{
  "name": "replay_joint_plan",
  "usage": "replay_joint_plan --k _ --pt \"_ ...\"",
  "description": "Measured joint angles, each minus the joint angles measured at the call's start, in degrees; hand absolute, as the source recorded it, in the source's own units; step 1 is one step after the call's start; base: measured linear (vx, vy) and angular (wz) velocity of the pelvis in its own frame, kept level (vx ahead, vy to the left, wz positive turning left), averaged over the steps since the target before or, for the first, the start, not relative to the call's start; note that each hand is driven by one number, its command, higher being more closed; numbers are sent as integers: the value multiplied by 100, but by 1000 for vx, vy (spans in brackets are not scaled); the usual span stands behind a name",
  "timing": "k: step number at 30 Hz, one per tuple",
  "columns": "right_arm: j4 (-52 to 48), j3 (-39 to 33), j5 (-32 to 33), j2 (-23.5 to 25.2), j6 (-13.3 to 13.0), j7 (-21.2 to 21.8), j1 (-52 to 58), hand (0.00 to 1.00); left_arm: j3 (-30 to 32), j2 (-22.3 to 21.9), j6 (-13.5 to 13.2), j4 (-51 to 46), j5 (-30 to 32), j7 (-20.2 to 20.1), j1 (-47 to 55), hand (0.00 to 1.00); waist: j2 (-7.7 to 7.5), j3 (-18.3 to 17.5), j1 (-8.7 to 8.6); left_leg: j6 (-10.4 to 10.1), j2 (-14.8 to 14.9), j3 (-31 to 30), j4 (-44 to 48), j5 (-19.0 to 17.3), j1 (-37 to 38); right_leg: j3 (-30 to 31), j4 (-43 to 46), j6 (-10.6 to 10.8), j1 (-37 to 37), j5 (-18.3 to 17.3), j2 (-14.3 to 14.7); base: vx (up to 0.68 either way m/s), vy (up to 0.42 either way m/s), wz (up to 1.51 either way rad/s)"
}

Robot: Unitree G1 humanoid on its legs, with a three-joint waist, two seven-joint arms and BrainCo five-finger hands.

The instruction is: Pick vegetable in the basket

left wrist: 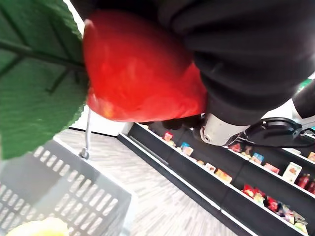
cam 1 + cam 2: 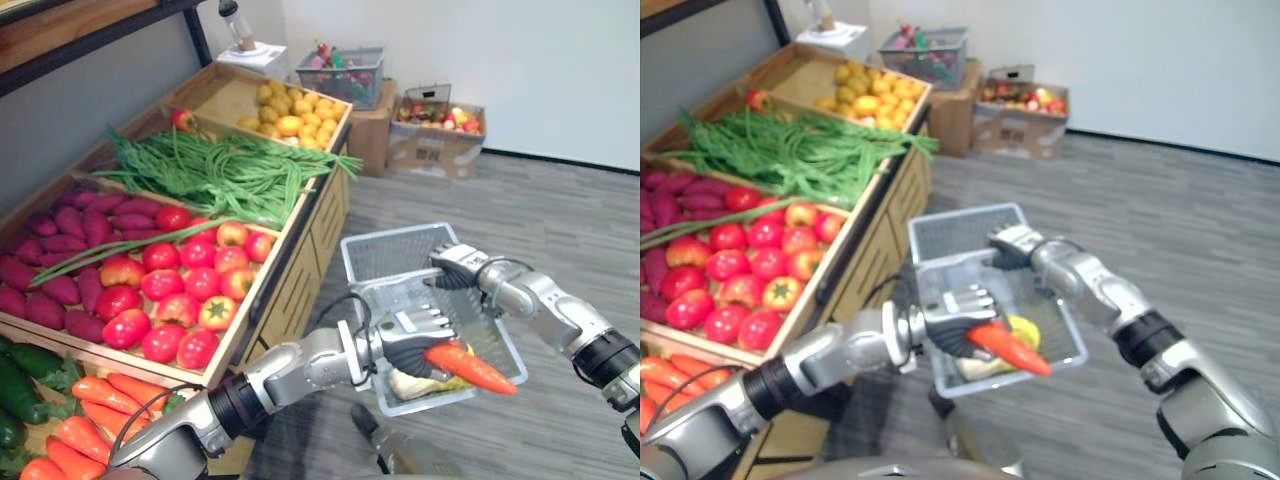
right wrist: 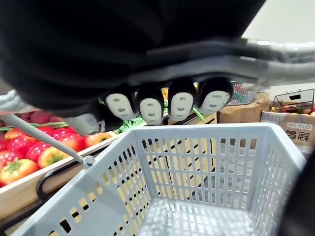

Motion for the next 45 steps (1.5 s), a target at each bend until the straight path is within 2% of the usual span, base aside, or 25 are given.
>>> replay_joint_plan --k 5,8,13,17,21,25,30,37,38,41,45 --pt "267 -229 -46 341 96 0 -231 100 -51 -245 32 0 28 0 12 100 39 24 -2 -1 59 -16 70 -10 -33 -49 -4 -2 -13 18 -2 29 -41 3" --pt "304 -318 -43 381 171 1 -300 100 -142 -416 48 2 37 -3 16 100 77 37 0 -32 62 -56 47 -41 -97 -63 -26 -3 -28 18 0 31 -39 3" --pt "300 -620 -42 432 267 10 -301 100 -288 -826 225 311 92 -18 53 100 76 40 10 -36 6 -121 -40 -45 -177 -43 -125 38 -39 110 -44 24 -18 2" --pt "300 -827 -42 586 317 83 -318 100 -263 -1098 385 888 449 -10 54 100 73 39 16 -31 -19 -120 -53 -58 -182 -17 -205 15 -15 149 -74 23 -7 -1" --pt "295 -826 -35 748 329 169 -369 100 -1 -1272 532 1545 736 4 57 100 70 41 15 -28 -34 -107 -52 -83 -164 -2 -209 -28 -8 117 -75 8 -8 -1" --pt "297 -821 -18 892 342 227 -424 100 487 -1573 795 2455 1002 213 56 100 59 47 21 -29 -38 -68 -61 -87 -89 11 -209 -29 45 116 -62 23 -20 -2" --pt "321 -623 -18 1026 369 248 -587 100 977 -1789 1131 3170 1402 463 47 100 36 44 20 -28 -82 18 -67 -102 -51 94 -209 -29 45 116 -40 32 -24 -9" --pt "322 -605 13 1068 370 264 -590 100 1448 -1977 1412 3836 1620 662 -51 100 25 44 31 -27 -109 27 -98 -101 -28 129 -208 -25 42 118 -23 43 -32 -3" --pt "322 -605 13 1068 370 277 -595 100 1516 -1992 1444 3968 1631 671 -99 0 25 44 32 -26 -125 33 -119 -100 -19 138 -208 -20 42 121 -21 45 -28 -5" --pt "339 -561 16 1071 371 391 -691 100 1645 -2007 1548 4155 1664 696 -198 0 19 48 31 -25 -160 47 -154 -99 3 159 -208 -13 42 126 -21 53 -30 -4" --pt "346 -549 16 1071 385 433 -746 100 1847 -2044 1622 4162 1661 731 -217 0 -71 98 36 -25 -179 43 -166 -99 1 167 -207 5 47 139 -33 39 -32 0"
